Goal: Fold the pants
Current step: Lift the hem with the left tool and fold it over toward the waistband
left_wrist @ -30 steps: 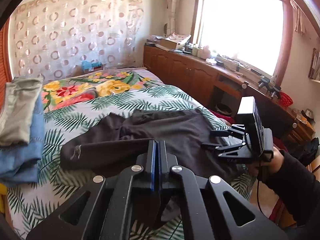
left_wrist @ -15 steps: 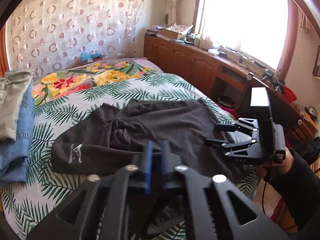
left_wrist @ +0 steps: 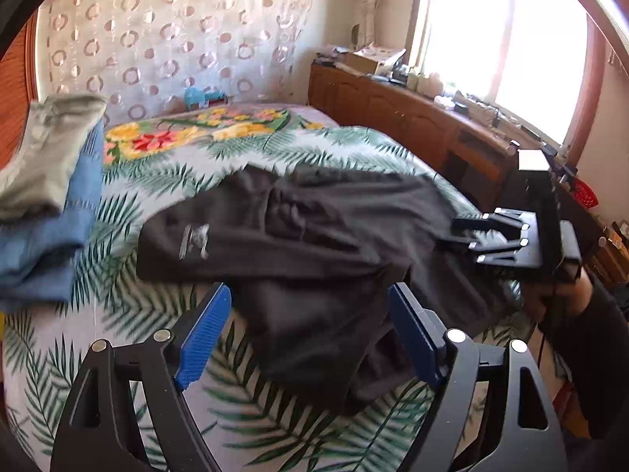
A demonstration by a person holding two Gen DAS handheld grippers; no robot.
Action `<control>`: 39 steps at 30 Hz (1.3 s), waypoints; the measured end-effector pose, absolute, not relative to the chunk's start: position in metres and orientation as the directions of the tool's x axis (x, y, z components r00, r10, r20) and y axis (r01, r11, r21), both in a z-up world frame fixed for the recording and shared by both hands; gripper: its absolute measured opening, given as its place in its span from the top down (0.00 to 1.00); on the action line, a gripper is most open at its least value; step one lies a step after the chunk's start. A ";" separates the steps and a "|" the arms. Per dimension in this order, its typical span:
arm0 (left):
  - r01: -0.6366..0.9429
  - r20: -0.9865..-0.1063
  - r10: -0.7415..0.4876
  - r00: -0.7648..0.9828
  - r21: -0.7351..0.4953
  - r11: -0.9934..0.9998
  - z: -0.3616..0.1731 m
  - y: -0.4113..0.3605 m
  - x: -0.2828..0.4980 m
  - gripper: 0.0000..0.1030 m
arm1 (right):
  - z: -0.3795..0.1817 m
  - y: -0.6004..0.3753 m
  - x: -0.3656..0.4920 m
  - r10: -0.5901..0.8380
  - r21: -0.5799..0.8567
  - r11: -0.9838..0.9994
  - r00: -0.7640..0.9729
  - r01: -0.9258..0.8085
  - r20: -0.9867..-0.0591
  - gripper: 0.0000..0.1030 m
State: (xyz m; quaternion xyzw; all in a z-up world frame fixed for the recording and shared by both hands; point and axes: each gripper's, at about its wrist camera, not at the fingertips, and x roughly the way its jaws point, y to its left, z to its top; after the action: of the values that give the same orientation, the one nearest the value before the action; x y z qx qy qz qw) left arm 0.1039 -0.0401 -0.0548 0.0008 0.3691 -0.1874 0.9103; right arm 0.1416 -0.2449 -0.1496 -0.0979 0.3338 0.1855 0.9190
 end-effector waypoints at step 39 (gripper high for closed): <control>0.275 -0.687 -0.321 0.652 -0.180 0.944 -0.084 -0.016 0.085 0.20 | -0.151 -0.145 0.102 0.451 -0.037 0.796 0.634 -0.604 -0.629 0.61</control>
State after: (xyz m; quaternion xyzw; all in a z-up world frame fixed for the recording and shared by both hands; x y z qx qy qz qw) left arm 0.0847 -0.0164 -0.0840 -0.0300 0.3836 -0.1643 0.9083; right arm 0.1024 -0.1447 -0.1514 -0.1231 0.3105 0.2947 0.8953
